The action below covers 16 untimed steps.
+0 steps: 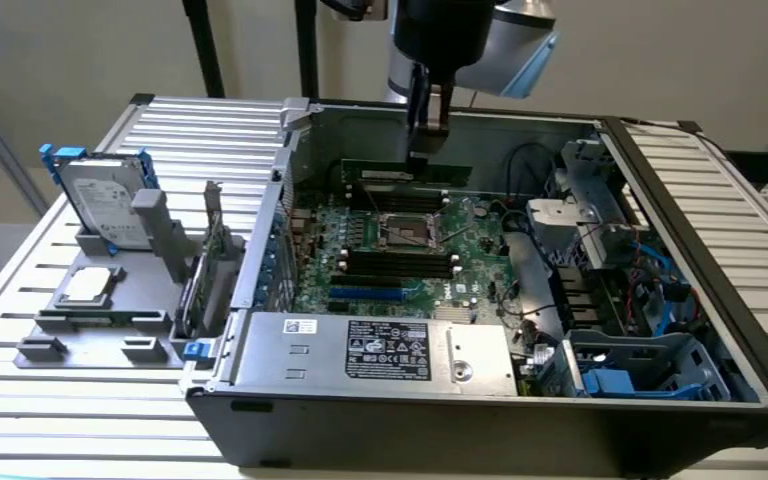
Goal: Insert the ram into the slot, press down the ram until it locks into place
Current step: 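Insert the ram into the slot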
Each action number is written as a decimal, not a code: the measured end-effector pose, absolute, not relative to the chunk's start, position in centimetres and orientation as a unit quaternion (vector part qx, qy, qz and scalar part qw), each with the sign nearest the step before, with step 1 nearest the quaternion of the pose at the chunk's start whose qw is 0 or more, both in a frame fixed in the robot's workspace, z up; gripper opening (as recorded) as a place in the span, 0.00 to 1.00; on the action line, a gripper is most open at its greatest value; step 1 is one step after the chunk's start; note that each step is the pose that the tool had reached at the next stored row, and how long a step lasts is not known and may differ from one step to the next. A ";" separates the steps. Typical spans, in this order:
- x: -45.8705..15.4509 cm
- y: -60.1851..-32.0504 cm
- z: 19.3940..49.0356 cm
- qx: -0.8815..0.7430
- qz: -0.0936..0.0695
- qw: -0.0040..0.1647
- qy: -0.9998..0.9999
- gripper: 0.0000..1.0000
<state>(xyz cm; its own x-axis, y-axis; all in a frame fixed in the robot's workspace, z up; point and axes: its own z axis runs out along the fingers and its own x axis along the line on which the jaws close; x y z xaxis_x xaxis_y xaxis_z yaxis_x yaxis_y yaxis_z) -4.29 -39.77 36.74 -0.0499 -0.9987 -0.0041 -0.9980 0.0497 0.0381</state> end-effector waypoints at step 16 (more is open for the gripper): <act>-4.3 -39.8 33.8 0.678 -0.016 0.012 -0.734 0.12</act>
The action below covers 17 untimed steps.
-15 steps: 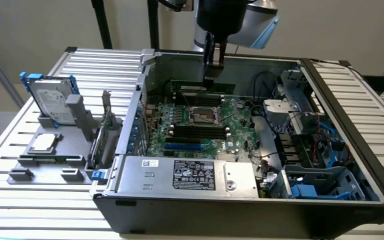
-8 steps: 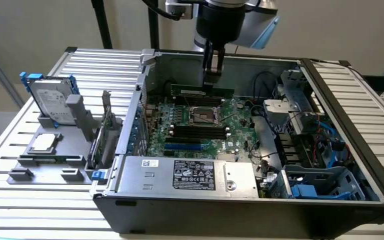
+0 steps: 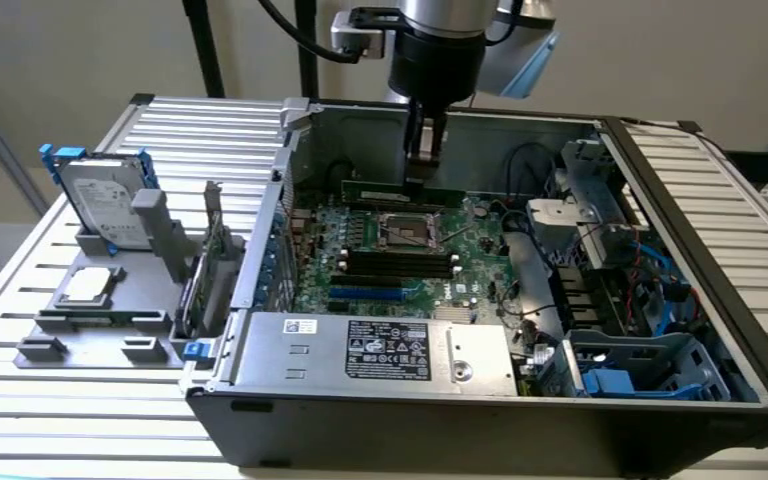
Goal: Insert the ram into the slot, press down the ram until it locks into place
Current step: 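Insert the ram into the slot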
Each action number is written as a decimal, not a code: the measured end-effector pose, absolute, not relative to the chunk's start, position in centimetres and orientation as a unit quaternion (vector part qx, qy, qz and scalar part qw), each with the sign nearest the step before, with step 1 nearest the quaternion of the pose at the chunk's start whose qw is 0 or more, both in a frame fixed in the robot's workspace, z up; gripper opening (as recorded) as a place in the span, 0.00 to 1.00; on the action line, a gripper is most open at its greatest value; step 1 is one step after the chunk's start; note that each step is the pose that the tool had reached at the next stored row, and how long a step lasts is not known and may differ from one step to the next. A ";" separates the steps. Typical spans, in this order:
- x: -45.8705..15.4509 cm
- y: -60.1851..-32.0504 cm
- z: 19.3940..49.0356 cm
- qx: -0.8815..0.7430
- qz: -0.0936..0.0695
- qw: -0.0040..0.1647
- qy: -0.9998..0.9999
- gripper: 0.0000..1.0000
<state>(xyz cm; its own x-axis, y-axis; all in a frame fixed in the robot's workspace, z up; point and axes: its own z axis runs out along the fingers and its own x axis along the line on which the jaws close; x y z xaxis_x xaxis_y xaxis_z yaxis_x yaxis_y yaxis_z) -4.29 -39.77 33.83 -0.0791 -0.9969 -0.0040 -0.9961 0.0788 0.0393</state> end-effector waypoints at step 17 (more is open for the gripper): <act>-4.3 -39.7 30.8 0.674 -0.015 0.013 -0.739 0.12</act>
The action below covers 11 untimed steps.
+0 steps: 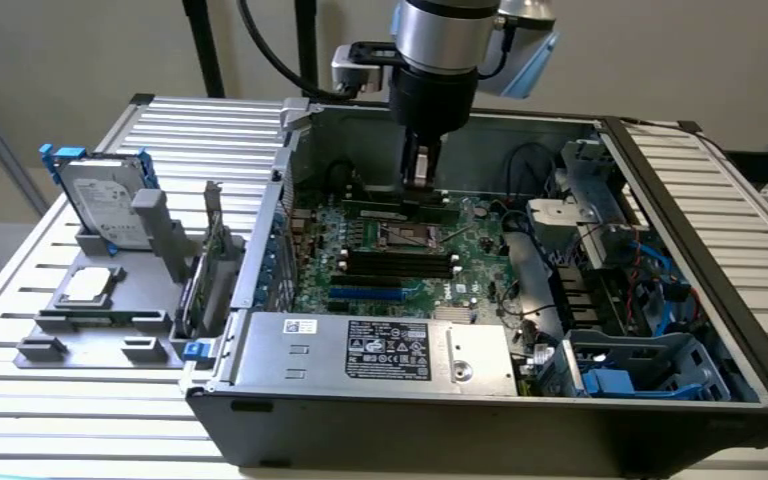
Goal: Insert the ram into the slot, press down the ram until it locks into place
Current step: 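Insert the ram into the slot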
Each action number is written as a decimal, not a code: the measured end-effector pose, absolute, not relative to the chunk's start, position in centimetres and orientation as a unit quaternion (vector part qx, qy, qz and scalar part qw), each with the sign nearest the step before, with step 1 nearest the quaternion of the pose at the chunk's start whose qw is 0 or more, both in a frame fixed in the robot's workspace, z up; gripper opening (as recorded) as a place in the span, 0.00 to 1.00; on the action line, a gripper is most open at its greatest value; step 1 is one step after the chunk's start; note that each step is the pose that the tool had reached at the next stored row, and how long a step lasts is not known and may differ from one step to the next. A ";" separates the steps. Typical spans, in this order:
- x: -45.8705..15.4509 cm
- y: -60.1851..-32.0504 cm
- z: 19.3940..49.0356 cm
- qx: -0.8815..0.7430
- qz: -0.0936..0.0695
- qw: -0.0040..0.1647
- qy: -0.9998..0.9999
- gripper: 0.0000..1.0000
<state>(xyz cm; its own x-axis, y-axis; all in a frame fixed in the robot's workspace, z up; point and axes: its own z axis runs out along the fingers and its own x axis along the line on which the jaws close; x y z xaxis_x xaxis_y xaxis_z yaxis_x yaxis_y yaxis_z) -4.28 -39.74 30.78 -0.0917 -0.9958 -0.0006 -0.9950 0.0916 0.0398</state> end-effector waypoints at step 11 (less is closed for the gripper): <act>-3.9 -39.7 29.7 0.674 -0.010 0.024 -0.739 0.12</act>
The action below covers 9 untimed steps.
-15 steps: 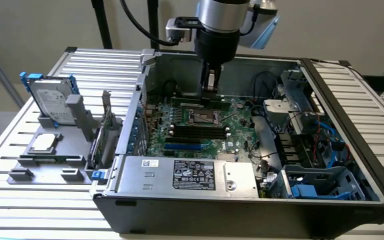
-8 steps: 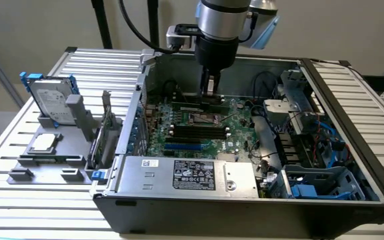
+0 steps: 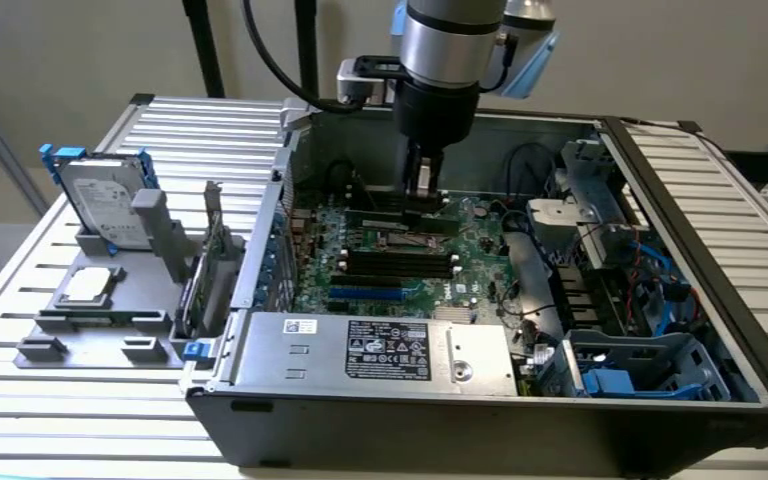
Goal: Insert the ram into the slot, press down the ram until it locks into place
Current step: 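Insert the ram into the slot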
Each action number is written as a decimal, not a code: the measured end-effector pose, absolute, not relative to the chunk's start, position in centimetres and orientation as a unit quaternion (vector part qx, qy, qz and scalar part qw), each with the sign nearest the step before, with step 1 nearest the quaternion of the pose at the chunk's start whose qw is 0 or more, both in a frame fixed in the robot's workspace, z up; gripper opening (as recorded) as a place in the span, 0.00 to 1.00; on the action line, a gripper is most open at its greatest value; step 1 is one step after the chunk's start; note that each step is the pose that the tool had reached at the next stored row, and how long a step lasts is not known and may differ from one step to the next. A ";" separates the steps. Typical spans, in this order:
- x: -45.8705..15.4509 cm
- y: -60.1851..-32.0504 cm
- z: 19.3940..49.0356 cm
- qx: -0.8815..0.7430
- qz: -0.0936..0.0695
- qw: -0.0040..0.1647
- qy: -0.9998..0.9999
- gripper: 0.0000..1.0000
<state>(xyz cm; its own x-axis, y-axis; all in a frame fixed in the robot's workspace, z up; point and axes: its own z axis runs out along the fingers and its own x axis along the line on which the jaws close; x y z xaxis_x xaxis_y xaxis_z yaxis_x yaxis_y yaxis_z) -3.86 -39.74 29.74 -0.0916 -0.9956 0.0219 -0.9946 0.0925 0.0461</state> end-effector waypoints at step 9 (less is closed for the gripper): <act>-3.8 -39.8 28.4 0.675 -0.012 0.027 -0.737 0.12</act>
<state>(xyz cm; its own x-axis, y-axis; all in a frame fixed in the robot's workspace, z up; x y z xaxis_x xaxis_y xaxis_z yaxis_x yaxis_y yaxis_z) -3.77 -39.75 28.38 -0.0867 -0.9959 0.0245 -0.9946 0.0879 0.0545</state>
